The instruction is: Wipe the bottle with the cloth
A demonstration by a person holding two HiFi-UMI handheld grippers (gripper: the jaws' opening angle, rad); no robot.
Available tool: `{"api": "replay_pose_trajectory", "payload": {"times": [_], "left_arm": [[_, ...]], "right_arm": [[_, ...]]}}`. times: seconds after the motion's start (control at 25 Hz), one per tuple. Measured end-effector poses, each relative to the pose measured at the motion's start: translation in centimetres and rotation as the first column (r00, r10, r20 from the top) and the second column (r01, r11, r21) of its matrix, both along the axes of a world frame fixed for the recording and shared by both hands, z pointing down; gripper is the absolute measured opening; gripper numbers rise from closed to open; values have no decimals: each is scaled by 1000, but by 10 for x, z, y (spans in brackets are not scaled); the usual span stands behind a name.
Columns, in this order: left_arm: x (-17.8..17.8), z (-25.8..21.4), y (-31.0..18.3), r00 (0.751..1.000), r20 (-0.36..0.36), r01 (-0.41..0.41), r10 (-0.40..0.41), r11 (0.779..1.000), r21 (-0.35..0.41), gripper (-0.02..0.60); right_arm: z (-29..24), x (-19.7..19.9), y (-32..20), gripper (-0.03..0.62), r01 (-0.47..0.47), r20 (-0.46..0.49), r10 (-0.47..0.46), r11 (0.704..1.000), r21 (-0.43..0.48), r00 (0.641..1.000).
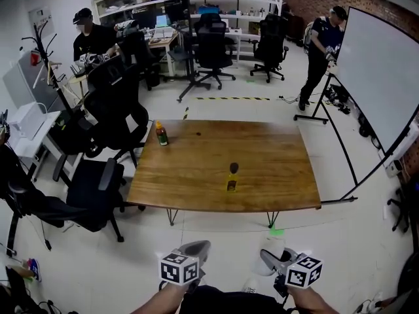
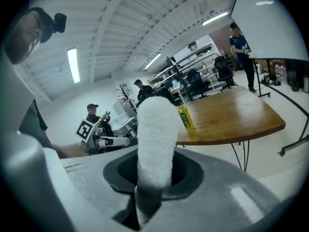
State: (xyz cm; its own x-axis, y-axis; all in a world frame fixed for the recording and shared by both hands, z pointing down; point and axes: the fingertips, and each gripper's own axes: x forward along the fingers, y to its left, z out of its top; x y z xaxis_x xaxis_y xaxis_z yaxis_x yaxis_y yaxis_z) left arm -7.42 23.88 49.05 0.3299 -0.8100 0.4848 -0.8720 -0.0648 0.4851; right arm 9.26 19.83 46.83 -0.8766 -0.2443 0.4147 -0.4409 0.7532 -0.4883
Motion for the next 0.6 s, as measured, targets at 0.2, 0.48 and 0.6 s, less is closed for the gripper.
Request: {"api": "replay_pose_trajectory", "payload": {"times": [0.2,0.48,0.6], "left_arm": [[7,3,6,1000,24,-1,2,1000,-18,17],[9,8,12,999,43,-9,10,999,-41,17],[11,7,8,999,40,-12,14,999,-32,17]], "right_arm": [[4,7,8,71,15,7,-15,1000,1,1000],[7,10,12,71,0,21,0,1000,-10,1000],[8,12,11,71,-7,22,7,1000,-10,1000]]}}
